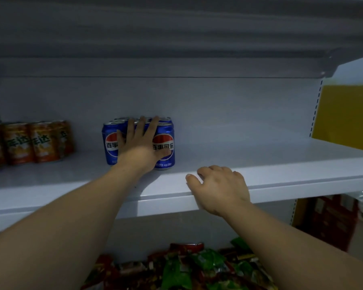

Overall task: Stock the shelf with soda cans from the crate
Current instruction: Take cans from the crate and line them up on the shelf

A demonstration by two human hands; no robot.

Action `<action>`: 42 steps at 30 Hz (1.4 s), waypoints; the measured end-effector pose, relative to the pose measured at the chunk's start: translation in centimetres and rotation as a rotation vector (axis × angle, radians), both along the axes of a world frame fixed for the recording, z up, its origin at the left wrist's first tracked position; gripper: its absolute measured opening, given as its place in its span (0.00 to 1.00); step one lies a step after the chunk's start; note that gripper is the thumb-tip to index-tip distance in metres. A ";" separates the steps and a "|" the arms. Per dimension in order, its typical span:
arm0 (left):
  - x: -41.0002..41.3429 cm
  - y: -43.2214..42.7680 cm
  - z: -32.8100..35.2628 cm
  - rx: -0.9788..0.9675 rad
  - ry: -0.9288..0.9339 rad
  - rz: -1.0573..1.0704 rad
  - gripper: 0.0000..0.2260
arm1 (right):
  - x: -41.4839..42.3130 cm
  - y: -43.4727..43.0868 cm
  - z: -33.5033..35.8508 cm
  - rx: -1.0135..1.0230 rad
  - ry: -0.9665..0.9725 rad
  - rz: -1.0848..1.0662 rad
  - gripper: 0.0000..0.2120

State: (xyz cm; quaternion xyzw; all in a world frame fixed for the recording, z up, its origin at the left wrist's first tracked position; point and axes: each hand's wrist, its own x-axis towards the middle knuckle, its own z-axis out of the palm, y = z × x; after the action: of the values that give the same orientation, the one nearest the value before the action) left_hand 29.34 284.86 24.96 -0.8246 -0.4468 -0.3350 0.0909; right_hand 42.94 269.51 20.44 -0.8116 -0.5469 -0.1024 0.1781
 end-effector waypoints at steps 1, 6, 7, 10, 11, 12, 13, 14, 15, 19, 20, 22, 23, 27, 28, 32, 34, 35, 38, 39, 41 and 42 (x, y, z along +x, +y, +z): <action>0.1 0.2 0.1 -0.007 0.022 0.019 0.41 | 0.0 0.0 -0.1 0.010 0.000 0.001 0.26; 1.1 1.0 0.7 -0.035 0.102 0.059 0.39 | 0.0 0.0 -0.3 0.052 0.000 0.006 0.25; 1.2 1.2 0.8 -0.039 0.113 0.074 0.39 | 0.0 0.0 -0.3 0.057 -0.003 0.007 0.25; 1.8 1.6 0.9 -0.038 0.125 0.114 0.40 | -0.1 -0.1 -0.3 0.068 -0.006 0.009 0.25; 2.0 1.7 0.9 -0.035 0.128 0.120 0.40 | -0.1 -0.1 -0.4 0.072 -0.007 0.010 0.24; 2.2 1.8 0.9 -0.033 0.128 0.123 0.40 | -0.1 -0.1 -0.4 0.079 -0.007 0.013 0.24; 2.3 1.8 0.9 -0.030 0.128 0.123 0.40 | -0.1 -0.1 -0.4 0.086 -0.007 0.016 0.24; 2.4 1.9 1.0 -0.027 0.130 0.124 0.40 | 0.0 0.0 -0.5 0.095 -0.007 0.018 0.25; 2.5 1.9 1.0 -0.025 0.133 0.124 0.41 | 0.0 0.0 -0.5 0.099 -0.008 0.018 0.25; 2.2 1.3 1.3 -0.056 0.157 0.121 0.43 | 0.0 0.1 -0.7 0.092 -0.024 0.016 0.30; 2.0 0.8 1.3 -0.062 0.157 0.112 0.43 | 0.0 0.1 -0.7 0.094 -0.020 0.016 0.31; 1.5 -0.7 1.3 -0.073 0.139 0.064 0.41 | 0.0 -0.3 -0.6 0.085 -0.008 0.033 0.34; 1.3 -1.7 1.3 -0.093 0.127 0.027 0.40 | -0.1 -0.6 -0.5 0.077 -0.016 0.052 0.37; 0.8 -6.9 1.1 -0.284 0.110 -0.146 0.38 | -0.2 -4.2 -0.8 -0.027 -0.050 0.113 0.34; 0.8 -8.4 1.1 -0.337 0.104 -0.195 0.38 | -0.2 -5.7 -1.2 -0.084 -0.047 0.126 0.31; 1.9 -15.0 0.5 -0.430 0.115 -0.379 0.35 | 0.2 -13.2 -2.3 -0.255 0.002 0.036 0.34; 3.1 -18.5 -0.4 -0.451 0.157 -0.462 0.35 | 0.6 -18.0 -3.0 -0.291 0.074 -0.055 0.32; 3.9 -20.3 -1.0 -0.464 0.178 -0.507 0.35 | 1.0 -20.6 -3.4 -0.303 0.102 -0.105 0.32; 6.6 -26.3 -2.9 -0.493 0.248 -0.646 0.35 | 2.5 -28.6 -4.7 -0.367 0.176 -0.267 0.32; 7.7 -28.4 -3.7 -0.509 0.268 -0.687 0.35 | 3.0 -31.4 -5.1 -0.394 0.199 -0.335 0.31; 9.8 -32.9 -5.6 -0.563 0.313 -0.762 0.35 | 3.9 -36.9 -6.2 -0.434 0.265 -0.473 0.29; 10.9 -35.0 -6.6 -0.595 0.341 -0.794 0.35 | 4.6 -39.5 -6.7 -0.444 0.297 -0.528 0.28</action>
State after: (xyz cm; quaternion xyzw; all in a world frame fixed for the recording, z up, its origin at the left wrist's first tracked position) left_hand 40.27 249.90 18.41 -0.9633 -0.1544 -0.0632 -0.2100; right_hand 47.49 230.01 13.72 -0.9495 -0.2959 0.0950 0.0428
